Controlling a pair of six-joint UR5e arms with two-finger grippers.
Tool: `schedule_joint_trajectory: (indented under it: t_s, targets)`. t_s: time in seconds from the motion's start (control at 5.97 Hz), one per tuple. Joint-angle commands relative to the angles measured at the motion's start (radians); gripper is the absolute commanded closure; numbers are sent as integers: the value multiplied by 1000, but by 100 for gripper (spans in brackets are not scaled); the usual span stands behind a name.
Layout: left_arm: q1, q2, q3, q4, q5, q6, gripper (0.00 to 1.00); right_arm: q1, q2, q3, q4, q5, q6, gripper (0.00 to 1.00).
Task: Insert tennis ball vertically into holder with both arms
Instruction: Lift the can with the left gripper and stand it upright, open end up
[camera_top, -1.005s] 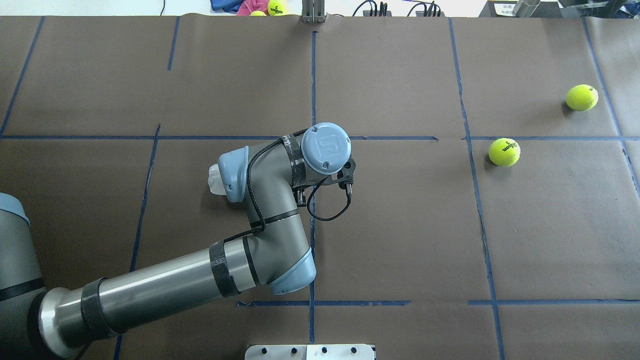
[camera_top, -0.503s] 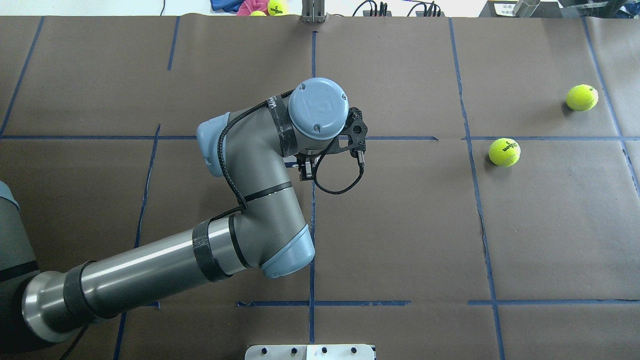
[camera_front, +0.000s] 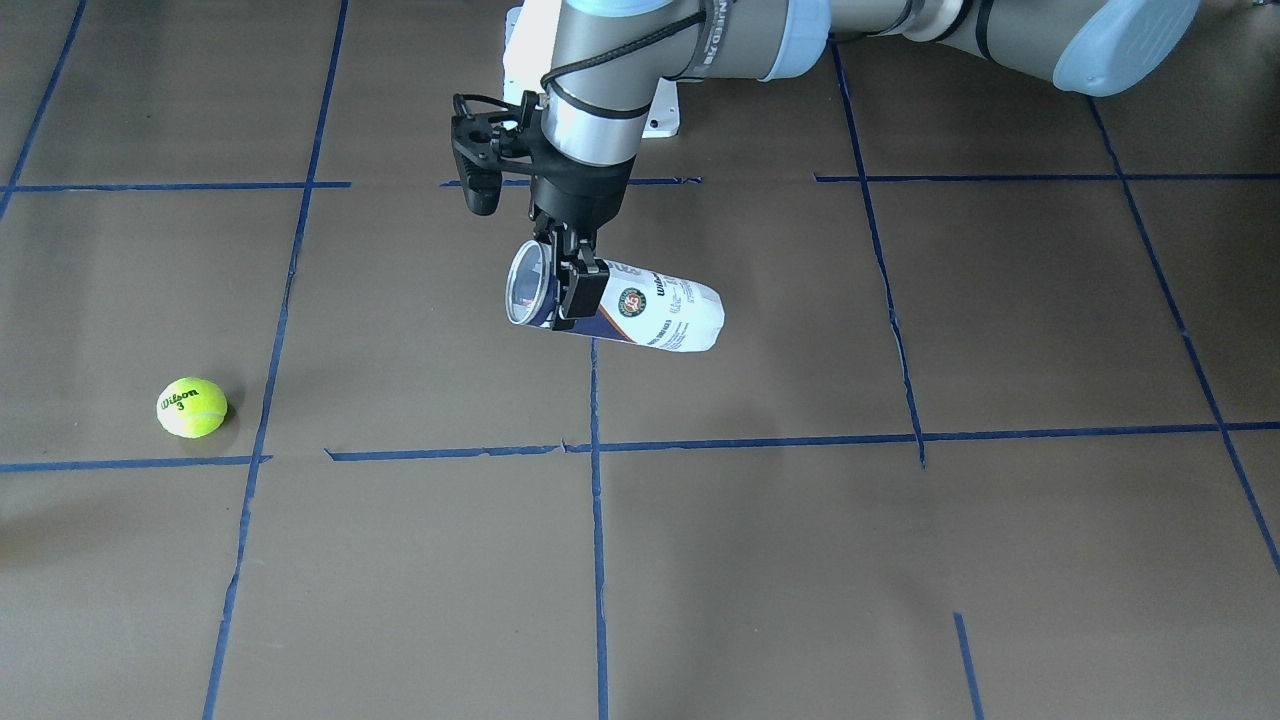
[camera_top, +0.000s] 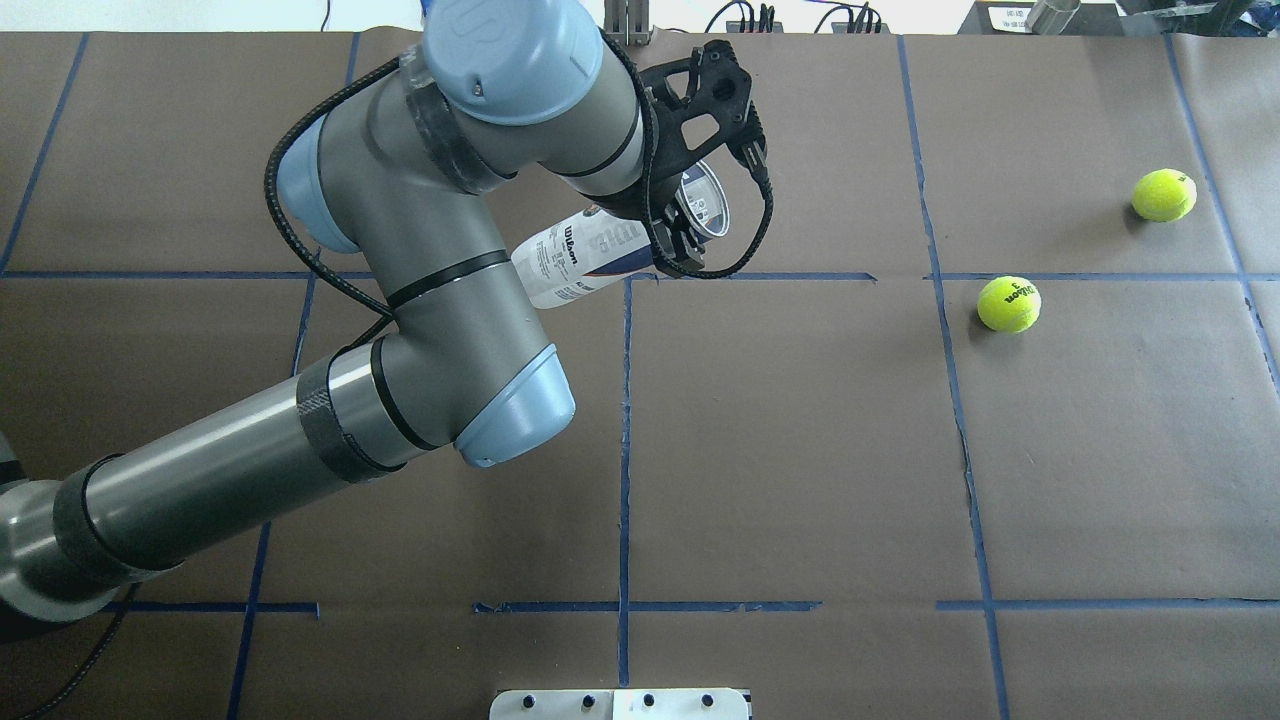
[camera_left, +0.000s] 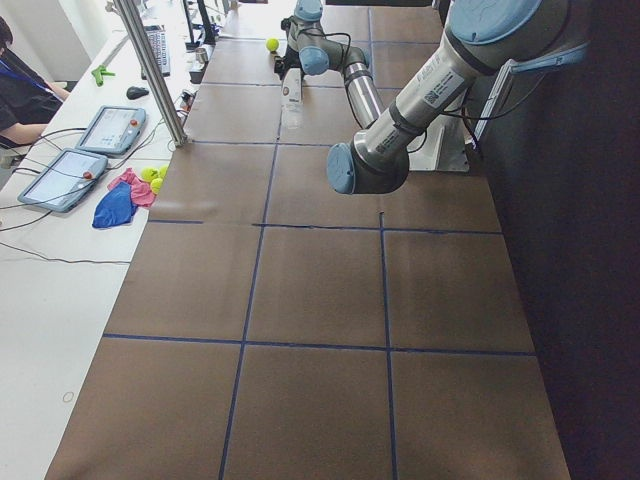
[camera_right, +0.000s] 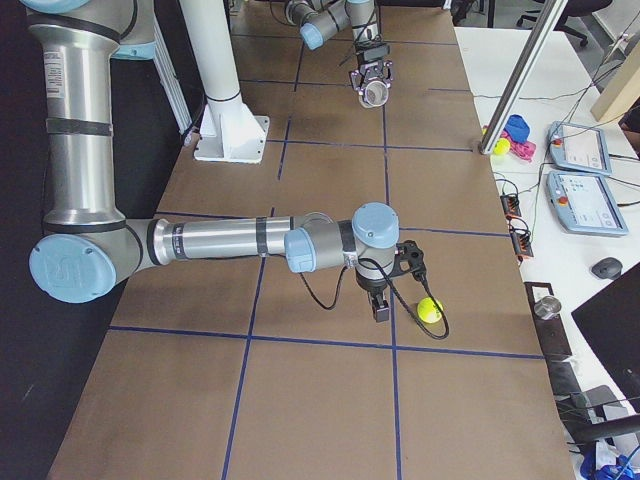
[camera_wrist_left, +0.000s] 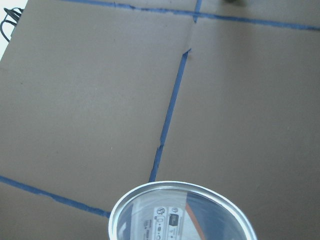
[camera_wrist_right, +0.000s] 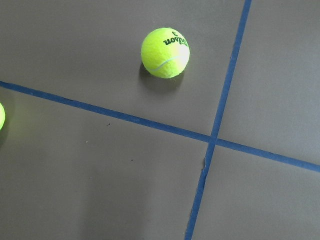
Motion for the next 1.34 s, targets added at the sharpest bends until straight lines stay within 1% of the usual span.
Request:
schedule_joint_trajectory:
  t_s: [0.0,0.17,0.34,0.5,0.67,0.84,1.01,1.17]
  targets:
    - [-6,123,-1,-384,-8,-145,22,0,0,3,0,0,0,0]
    - [-6,192,-3,-566,-14,-184,22,1,0,1,0,0,0,0]
    - [-1,241,-1,-718,-13,-247,22,0,0,3,0,0,0,0]
    - [11,275,20,-835,-9,-262,22,0,0,1,0,0,0,0]
    - [22,281,70,-944,-2,-285,22,0,0,1,0,0,0,0]
    - [48,282,130,-1045,54,-296,22,0,0,1,0,0,0,0]
    - [107,280,185,-1134,158,-298,22,0,0,3,0,0,0,0]
    - [147,281,247,-1223,225,-298,22,0,0,3,0,0,0,0]
